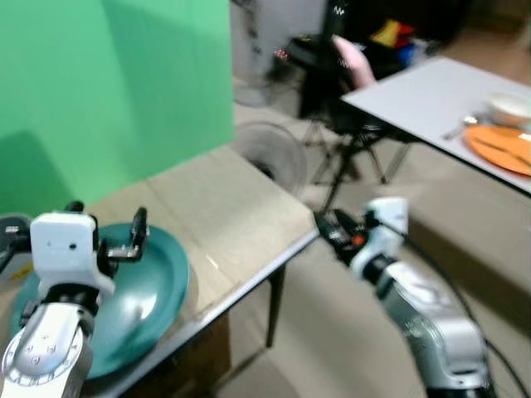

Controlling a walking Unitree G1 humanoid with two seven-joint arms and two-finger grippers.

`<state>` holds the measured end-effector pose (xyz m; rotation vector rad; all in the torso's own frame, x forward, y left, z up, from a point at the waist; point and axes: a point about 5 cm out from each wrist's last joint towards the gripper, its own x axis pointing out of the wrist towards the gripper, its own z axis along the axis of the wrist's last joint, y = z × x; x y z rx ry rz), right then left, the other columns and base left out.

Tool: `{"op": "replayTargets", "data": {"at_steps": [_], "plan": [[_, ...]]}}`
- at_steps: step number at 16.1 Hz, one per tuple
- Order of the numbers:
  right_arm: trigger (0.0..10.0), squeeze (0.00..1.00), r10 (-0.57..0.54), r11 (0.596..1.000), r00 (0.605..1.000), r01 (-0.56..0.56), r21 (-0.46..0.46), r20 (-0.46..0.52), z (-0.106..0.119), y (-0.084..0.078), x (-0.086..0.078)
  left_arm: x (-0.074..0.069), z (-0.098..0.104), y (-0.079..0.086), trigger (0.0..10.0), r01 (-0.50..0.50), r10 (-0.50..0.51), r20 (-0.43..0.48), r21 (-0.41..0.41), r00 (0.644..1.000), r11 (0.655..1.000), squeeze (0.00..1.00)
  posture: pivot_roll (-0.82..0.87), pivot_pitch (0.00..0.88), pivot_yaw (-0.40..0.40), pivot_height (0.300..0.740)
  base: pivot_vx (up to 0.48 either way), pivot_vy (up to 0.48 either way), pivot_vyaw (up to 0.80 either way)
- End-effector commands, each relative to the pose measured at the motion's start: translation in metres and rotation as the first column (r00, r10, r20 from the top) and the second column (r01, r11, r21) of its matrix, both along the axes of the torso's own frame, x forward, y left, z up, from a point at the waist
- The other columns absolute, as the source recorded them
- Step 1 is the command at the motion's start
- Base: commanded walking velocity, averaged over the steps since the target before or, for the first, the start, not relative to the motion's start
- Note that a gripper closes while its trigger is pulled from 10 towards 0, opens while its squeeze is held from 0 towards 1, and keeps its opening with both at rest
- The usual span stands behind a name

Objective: Setting the table

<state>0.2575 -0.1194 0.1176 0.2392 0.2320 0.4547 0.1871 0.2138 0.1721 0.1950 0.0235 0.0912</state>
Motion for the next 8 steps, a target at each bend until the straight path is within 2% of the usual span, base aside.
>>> {"op": "replayTargets", "data": {"at_steps": [1,4,6,8], "plan": [[10.0,0.0,-0.011,1.0,1.0,0.011,-0.012,0.006,0.004,-0.006,0.0,-0.002,0.002,-0.003,10.0,0.008,-0.008,0.003,-0.002,1.0,1.0,0.0,0.01,0.0,-0.006,0.74,0.0,0.398,0.0],[10.0,0.0,-0.007,1.0,1.0,0.007,-0.018,0.003,0.003,-0.007,0.001,-0.006,0.001,-0.011,10.0,0.016,-0.016,-0.002,-0.019,1.0,1.0,0.0,0.02,0.0,-0.016,0.74,0.0,0.367,0.0],[10.0,0.0,-0.001,1.0,1.0,0.001,-0.02,-0.002,0.002,-0.007,0.002,-0.007,0.001,-0.018,10.0,0.033,-0.033,-0.003,0.001,0.999,0.999,0.0,0.03,0.0,-0.02,0.74,0.0,0.0,0.0],[10.0,0.0,0.006,1.0,1.0,-0.006,-0.021,-0.004,0.002,-0.007,0.002,-0.009,0.001,-0.022,10.0,0.037,-0.037,0.003,0.003,0.999,0.999,0.0,0.03,0.0,-0.025,0.74,0.0,-0.48,0.0]]}}
